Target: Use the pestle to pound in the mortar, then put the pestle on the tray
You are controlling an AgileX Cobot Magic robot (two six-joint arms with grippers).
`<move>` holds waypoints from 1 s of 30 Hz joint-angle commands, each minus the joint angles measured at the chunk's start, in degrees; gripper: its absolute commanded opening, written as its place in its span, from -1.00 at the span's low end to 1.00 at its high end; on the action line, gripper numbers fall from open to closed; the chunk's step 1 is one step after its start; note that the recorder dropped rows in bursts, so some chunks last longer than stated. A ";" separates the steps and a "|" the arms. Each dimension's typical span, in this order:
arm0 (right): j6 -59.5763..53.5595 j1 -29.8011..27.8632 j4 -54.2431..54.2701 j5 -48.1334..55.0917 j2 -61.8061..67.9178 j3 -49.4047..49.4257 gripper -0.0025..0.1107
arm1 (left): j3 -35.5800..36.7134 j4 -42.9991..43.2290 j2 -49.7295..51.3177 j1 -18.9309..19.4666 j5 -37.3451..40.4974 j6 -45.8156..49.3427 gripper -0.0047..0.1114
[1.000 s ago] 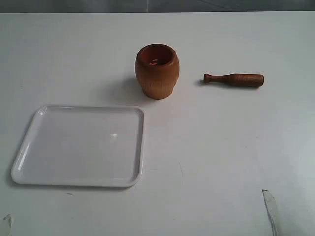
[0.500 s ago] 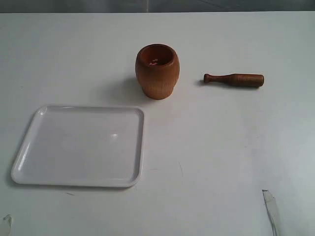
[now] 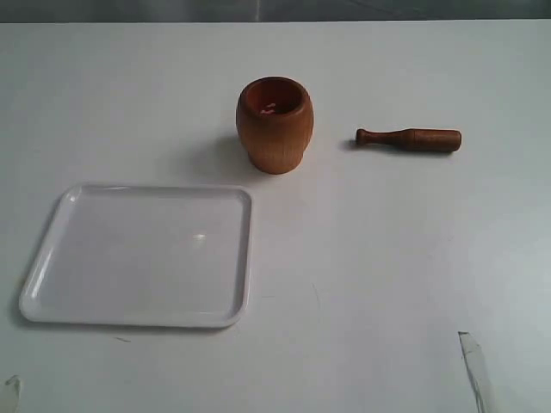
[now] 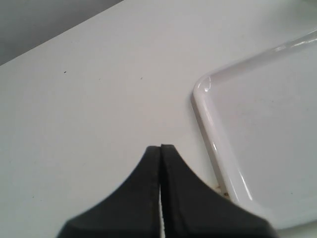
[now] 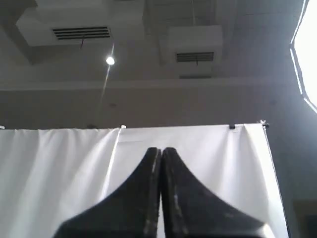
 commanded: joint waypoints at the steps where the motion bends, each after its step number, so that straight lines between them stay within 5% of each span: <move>1: 3.45 0.22 -6.64 26.15 15.77 -16.37 -0.96 | 0.03 -0.42 -0.07 -0.44 -0.17 -0.47 -0.92; 5: 16.16 5.65 -21.56 63.74 31.31 -33.63 -0.96 | 0.03 -0.42 -0.07 -0.44 -0.17 -0.47 -0.92; 8: -4.91 14.28 -14.10 86.62 42.79 -44.36 -0.96 | 0.03 -0.42 -0.07 -0.44 -0.17 -0.47 -0.92; 14: -40.14 22.49 8.10 120.06 64.02 -61.14 -0.96 | 0.03 -0.42 -0.07 -0.44 -0.17 -0.47 -0.92; 22: -51.00 28.26 7.47 116.68 80.90 -66.34 -0.95 | 0.03 -0.42 -0.07 -0.44 -0.17 -0.47 -0.92; 24: -58.37 28.26 5.66 114.65 83.96 -66.34 -0.77 | 0.03 -0.42 -0.07 -0.44 -0.17 -0.47 -0.92; 28: -63.07 27.99 3.09 105.54 90.04 -66.34 0.19 | 0.03 -0.42 -0.07 -0.44 -0.17 -0.47 -0.92; 30: -63.67 27.99 2.94 101.70 92.53 -66.34 0.18 | 0.03 -0.42 -0.07 -0.44 -0.17 -0.47 -0.92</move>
